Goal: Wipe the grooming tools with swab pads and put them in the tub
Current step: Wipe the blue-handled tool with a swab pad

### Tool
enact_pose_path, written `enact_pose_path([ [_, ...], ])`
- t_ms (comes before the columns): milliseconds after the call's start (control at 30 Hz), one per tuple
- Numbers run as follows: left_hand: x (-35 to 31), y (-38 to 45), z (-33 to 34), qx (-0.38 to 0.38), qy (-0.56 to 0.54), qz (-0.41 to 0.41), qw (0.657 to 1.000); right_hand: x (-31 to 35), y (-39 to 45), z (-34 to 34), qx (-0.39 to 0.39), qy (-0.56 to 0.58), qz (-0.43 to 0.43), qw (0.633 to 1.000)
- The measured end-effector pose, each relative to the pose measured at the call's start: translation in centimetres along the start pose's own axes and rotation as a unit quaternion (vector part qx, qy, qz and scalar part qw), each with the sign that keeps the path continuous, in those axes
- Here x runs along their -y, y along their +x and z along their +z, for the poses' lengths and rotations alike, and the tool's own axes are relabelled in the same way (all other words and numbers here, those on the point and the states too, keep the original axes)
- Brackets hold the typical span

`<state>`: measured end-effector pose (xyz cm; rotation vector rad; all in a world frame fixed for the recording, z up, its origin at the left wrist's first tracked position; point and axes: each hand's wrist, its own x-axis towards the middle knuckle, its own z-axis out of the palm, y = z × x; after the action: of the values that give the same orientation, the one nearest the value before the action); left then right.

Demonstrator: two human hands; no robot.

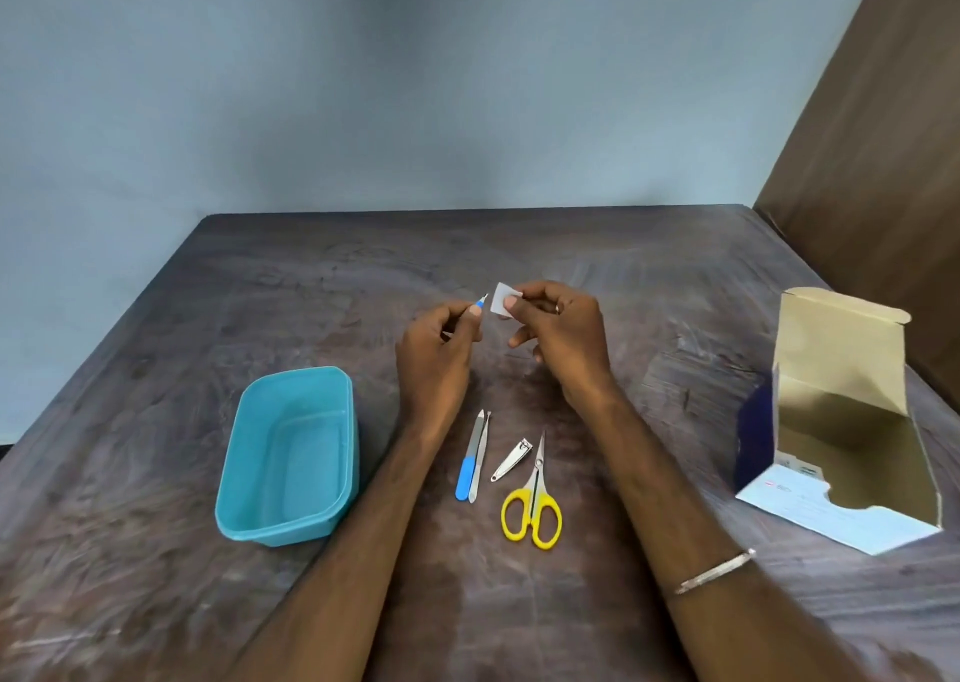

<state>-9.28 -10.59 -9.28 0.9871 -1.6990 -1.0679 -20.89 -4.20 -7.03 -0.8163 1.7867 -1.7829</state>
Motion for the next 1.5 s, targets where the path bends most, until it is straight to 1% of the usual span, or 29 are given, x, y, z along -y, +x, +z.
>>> enact_pose_path([
  [167, -0.3, -0.2, 0.0, 0.007, -0.003, 0.022, 1.0, -0.2, -0.1, 0.3, -0.01, 0.046, 0.003, 0.999],
  [333, -0.3, -0.4, 0.2, 0.011, -0.018, 0.035, 0.999, -0.7, -0.8, 0.0, 0.009, 0.011, 0.01, 1.0],
  [467, -0.3, -0.5, 0.3, 0.007, -0.018, 0.046, 0.999, -0.6, -0.9, 0.0, 0.017, 0.025, 0.012, 0.999],
  [567, -0.1, -0.3, 0.4, 0.009, -0.019, 0.044, 0.999, -0.6, -0.8, 0.0, 0.025, 0.051, 0.023, 0.998],
  [733, 0.0, -0.2, 0.6, 0.002, -0.039, 0.041, 0.998, -0.9, -0.5, -0.5, 0.064, 0.105, 0.049, 0.991],
  [867, 0.2, -0.1, 0.5, 0.002, -0.062, 0.032, 0.998, -1.3, -0.3, -0.8, 0.084, 0.101, 0.039, 0.991],
  [967, 0.0, -0.2, 0.4, 0.004, -0.069, 0.033, 0.997, -1.5, -0.1, -1.0, 0.081, 0.1, 0.029, 0.991],
  [1067, -0.1, -0.2, 0.4, 0.006, -0.069, 0.042, 0.997, -1.6, 0.0, -1.0, 0.064, 0.081, 0.016, 0.995],
  [1133, -0.1, -0.3, 0.4, 0.004, -0.051, 0.05, 0.997, -1.6, 0.0, -0.9, 0.056, 0.055, 0.002, 0.997],
  [1200, -0.1, -0.3, 0.3, 0.003, -0.026, 0.06, 0.998, -1.5, 0.0, -0.8, 0.057, 0.014, -0.028, 0.998],
  [1300, -0.1, -0.3, 0.2, 0.005, 0.015, 0.081, 0.997, -1.3, -0.1, -1.0, 0.078, -0.046, -0.083, 0.992],
  [1400, -0.2, -0.3, -0.1, 0.012, 0.062, 0.122, 0.99, -1.4, 0.2, -1.4, 0.096, -0.116, -0.114, 0.982],
  [1500, -0.5, -0.3, -0.4, 0.026, 0.14, 0.187, 0.972, -1.6, 0.6, -2.1, 0.114, -0.192, -0.149, 0.963],
])
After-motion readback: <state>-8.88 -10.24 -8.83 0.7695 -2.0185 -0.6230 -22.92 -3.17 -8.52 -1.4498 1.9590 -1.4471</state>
